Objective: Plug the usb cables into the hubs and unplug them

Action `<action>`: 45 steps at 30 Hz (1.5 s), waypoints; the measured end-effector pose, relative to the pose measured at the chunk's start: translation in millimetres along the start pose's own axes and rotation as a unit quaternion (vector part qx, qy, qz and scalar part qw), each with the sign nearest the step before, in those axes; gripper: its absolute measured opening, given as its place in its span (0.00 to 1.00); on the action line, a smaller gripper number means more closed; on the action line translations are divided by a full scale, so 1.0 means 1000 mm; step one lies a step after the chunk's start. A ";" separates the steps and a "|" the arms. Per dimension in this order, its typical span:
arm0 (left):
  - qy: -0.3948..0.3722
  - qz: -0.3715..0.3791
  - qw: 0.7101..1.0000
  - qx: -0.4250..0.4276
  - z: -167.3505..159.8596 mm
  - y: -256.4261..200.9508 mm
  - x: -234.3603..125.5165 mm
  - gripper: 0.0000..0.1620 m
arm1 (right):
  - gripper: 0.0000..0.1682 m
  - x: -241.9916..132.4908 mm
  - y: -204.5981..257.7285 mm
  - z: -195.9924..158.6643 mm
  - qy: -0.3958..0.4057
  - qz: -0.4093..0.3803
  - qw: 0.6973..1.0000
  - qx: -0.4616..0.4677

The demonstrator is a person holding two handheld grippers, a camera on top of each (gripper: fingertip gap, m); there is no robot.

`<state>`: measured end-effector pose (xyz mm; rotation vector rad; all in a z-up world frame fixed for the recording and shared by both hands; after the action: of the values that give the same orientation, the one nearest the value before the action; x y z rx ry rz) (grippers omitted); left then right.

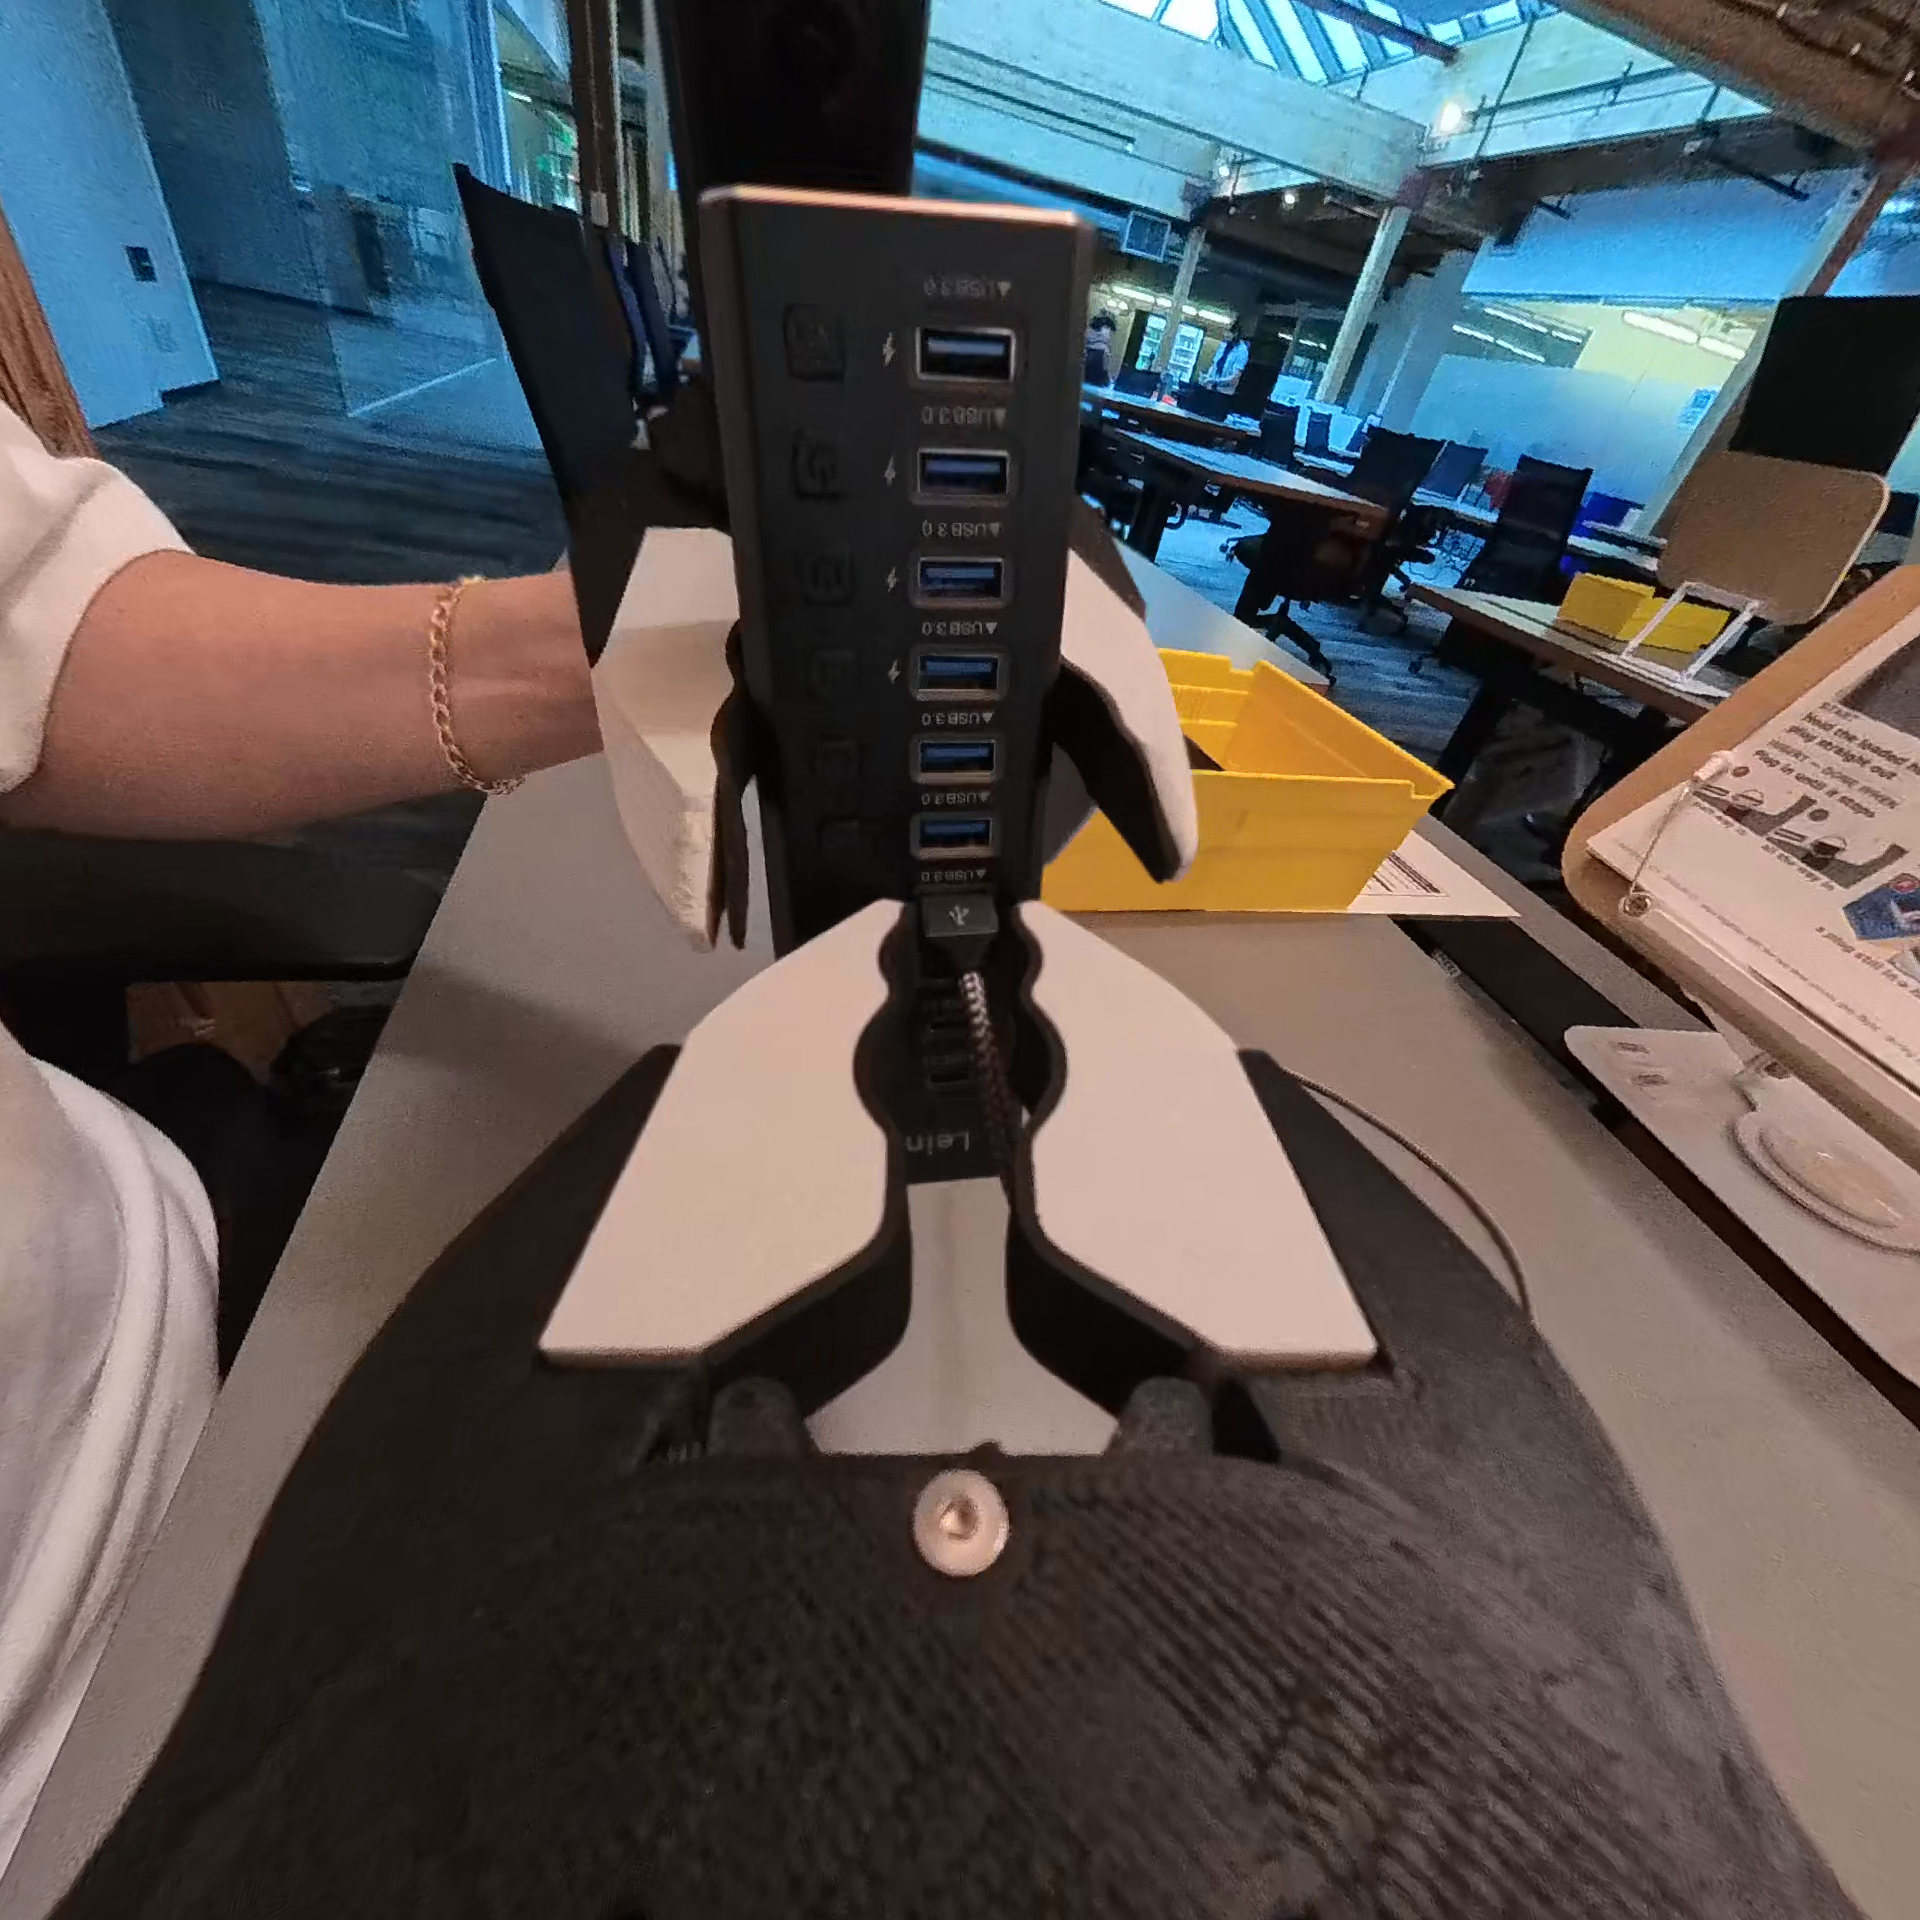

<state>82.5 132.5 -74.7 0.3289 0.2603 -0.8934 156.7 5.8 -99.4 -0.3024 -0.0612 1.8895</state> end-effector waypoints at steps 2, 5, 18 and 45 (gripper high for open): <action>0.001 -0.001 1.000 0.003 0.000 -0.001 0.000 0.44 | 0.09 0.000 0.000 0.001 0.007 0.005 1.000 0.001; 0.001 -0.004 1.000 0.007 -0.001 -0.002 -0.001 0.44 | 0.09 0.001 0.001 0.002 0.012 0.010 1.000 -0.003; 0.057 -0.019 0.998 0.029 -0.009 -0.009 0.007 0.44 | 0.09 -0.009 0.006 0.008 0.122 0.018 0.992 -0.034; -0.033 -0.029 0.997 -0.055 -0.026 -0.007 0.019 0.44 | 0.09 -0.008 -0.001 0.005 0.022 0.038 0.997 0.060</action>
<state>86.1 124.2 -106.8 0.1892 0.2574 -0.9421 158.8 -0.9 -92.9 -0.2672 0.0943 1.9530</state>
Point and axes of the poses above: each gripper's, where its closed fingertips meet, x out along the fingers, z out of its top, y = z × x across the jaws, the point moved 9 cm from there along -x, back along the fingers, and after that the axes turned 6 degrees about y, right-handed, at the moved point
